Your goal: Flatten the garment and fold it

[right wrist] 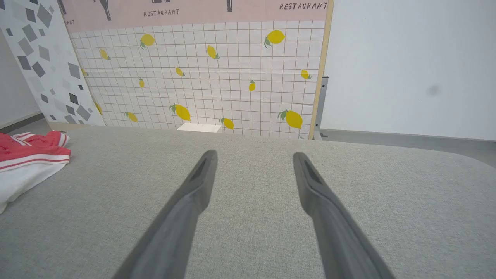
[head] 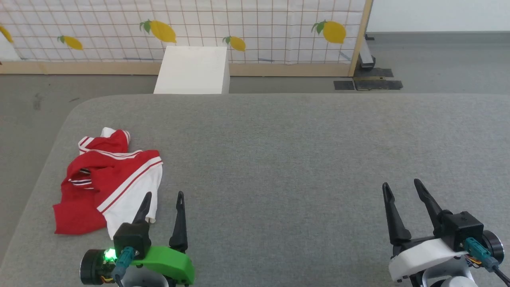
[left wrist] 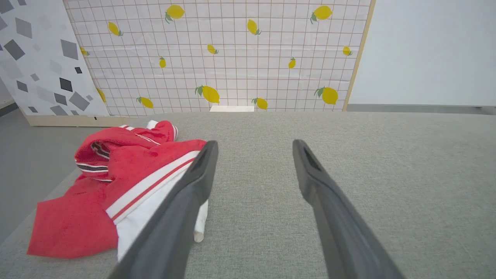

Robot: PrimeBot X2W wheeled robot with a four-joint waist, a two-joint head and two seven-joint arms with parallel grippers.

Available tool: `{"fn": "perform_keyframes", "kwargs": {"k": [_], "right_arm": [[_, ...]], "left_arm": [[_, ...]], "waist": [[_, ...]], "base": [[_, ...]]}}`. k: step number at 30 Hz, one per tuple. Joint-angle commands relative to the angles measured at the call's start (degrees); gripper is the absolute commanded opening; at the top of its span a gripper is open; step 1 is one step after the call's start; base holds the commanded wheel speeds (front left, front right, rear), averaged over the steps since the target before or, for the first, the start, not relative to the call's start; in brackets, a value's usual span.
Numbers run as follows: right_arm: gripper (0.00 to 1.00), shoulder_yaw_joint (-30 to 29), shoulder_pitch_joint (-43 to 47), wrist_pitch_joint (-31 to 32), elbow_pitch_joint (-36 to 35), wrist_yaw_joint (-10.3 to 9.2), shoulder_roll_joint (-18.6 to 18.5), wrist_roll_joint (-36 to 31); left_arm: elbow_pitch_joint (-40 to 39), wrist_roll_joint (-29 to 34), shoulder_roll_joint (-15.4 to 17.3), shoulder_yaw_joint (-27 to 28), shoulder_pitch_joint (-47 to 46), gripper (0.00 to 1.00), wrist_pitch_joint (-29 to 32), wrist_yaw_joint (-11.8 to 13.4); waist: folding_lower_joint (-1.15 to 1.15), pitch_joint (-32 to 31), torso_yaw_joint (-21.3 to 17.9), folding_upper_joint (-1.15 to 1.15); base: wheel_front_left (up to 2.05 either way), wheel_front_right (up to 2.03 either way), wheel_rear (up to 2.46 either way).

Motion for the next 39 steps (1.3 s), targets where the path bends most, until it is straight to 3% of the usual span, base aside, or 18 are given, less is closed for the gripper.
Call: {"fn": "perform_keyframes", "kwargs": {"k": [1,11,39], "right_arm": [[1.00,0.1,0.7,-0.7,0.1,-0.07,0.1,0.1],[1.00,1.3,1.1,-1.8,0.6,-0.08,0.2,0.3],[1.00,5.5,1.9,-4.8,3.4,-0.10,0.2,4.7]], "left_arm": [[0.2,-0.2,-0.2,-0.1,-0.2,1.00,-0.6,0.5],[0.7,-0.2,-0.2,-0.2,-0.1,1.00,-1.8,0.9],[3.2,0.1,-0.3,-0.6,1.0,1.00,-4.8,0.4]], "waist": [[0.00,0.0,0.6,0.00],[0.00,0.1,5.3,0.00],[0.00,-0.9,24.2,0.00]], "base": [[0.00,0.00,0.00],[0.00,0.00,0.00],[0.00,0.00,0.00]]}}
